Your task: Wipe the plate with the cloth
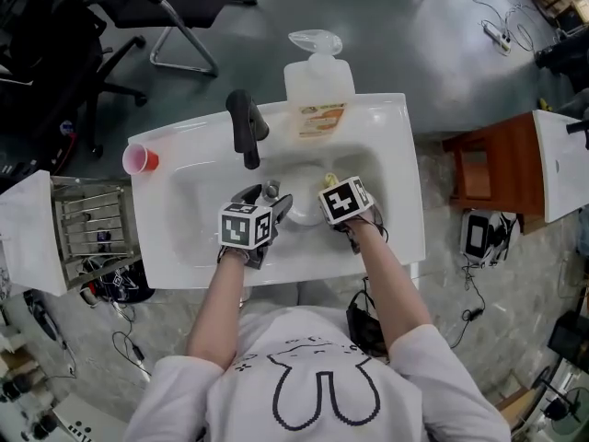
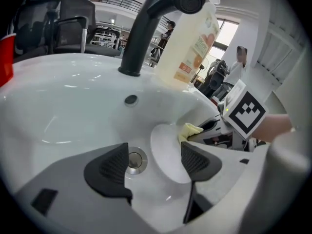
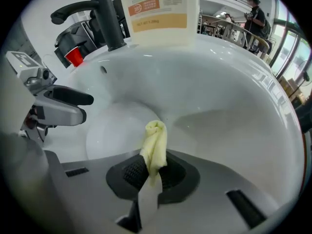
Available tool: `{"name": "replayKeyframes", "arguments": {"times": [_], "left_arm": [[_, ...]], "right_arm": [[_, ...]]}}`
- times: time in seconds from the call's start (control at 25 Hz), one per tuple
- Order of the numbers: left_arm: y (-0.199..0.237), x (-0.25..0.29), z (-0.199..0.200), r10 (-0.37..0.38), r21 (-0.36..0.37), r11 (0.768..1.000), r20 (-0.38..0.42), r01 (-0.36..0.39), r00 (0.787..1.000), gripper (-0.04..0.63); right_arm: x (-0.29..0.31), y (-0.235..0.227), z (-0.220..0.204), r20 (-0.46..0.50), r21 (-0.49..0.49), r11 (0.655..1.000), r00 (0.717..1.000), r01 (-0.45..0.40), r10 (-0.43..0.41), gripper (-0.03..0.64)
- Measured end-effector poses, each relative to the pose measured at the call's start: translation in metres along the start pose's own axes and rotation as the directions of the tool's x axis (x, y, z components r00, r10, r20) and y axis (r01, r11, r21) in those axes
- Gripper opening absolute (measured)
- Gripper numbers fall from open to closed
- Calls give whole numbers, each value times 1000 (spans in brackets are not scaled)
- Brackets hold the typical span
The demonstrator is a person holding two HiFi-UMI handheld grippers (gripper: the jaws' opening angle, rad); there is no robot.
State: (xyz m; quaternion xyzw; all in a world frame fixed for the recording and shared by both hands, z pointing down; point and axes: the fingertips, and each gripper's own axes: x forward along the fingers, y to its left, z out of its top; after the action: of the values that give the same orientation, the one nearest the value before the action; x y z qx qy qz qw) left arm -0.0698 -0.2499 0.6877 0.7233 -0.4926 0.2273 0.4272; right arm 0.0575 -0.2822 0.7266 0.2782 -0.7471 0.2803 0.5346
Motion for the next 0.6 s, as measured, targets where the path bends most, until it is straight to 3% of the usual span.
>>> {"name": "replayKeyframes", "arguments": {"times": [0.08, 0.28, 0.48, 0.6], "left_arm": [[-2, 5, -6, -26, -32, 999, -21, 26, 999, 335], [-8, 15, -19, -144, -167, 978, -83, 129, 986, 209], [-5, 20, -26, -230, -344, 919, -73, 192, 971, 60], [-3, 22, -27, -284, -419, 876, -41, 241, 958, 42]], "right_arm": [[2, 1, -1, -9, 8, 1000, 1000, -8, 8, 48], [3, 1, 1, -1, 38, 999, 1000, -24, 24, 48], [2, 1, 1, 52, 72, 997, 998, -22, 18, 48], [2, 0, 0, 82, 101, 995, 997, -15, 7, 48]]}}
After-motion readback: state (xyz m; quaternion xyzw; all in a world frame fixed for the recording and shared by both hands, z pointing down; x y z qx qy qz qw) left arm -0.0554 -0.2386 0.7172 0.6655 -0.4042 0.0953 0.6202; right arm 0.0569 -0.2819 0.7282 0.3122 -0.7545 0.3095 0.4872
